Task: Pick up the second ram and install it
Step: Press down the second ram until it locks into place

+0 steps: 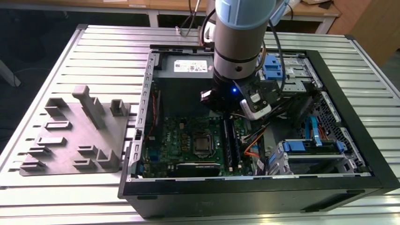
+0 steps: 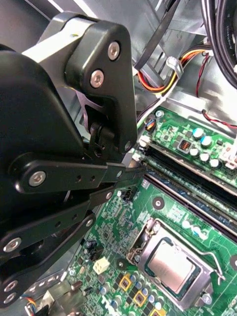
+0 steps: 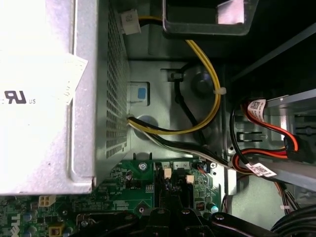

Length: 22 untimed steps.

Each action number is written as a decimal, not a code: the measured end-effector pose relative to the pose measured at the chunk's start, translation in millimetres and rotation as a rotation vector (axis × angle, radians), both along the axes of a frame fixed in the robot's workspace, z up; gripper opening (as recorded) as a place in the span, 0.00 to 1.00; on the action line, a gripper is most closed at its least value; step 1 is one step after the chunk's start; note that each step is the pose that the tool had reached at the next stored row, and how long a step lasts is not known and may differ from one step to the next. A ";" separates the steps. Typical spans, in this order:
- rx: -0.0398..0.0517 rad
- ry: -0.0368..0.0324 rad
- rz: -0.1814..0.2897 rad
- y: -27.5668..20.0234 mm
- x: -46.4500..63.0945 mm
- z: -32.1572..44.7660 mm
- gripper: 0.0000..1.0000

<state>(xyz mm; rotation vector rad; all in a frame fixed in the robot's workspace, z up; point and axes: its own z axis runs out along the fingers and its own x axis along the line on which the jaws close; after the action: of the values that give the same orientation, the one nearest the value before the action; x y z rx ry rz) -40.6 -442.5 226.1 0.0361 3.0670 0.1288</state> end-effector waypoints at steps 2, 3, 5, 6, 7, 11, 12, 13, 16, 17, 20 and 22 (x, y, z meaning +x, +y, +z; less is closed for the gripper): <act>0.0001 -0.0001 0.000 0.6 0.0 -1.0 0.07; 0.0001 -0.0001 0.000 0.8 0.0 -1.3 0.07; 0.0001 -0.0001 0.000 1.1 0.0 -2.1 0.07; 0.0001 -0.0001 0.000 1.2 0.0 -2.6 0.07; 0.0001 -0.0001 0.000 1.3 0.0 -3.2 0.07; 0.0000 0.0000 0.000 1.3 0.0 -3.3 0.07; 0.0000 0.0000 0.000 1.4 0.0 -3.4 0.07; 0.0000 -0.0001 0.000 1.4 0.0 -3.4 0.07; 0.0001 -0.0001 0.000 1.4 0.0 -3.9 0.07; 0.0001 0.0000 0.000 1.4 0.0 -3.9 0.07; 0.0000 0.0000 0.000 1.4 0.0 -4.2 0.07; 0.0001 -0.0001 0.000 1.4 0.0 -4.5 0.07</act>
<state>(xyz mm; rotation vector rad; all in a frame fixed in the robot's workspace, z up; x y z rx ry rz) -40.6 -441.1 221.6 0.0361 3.0669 0.1290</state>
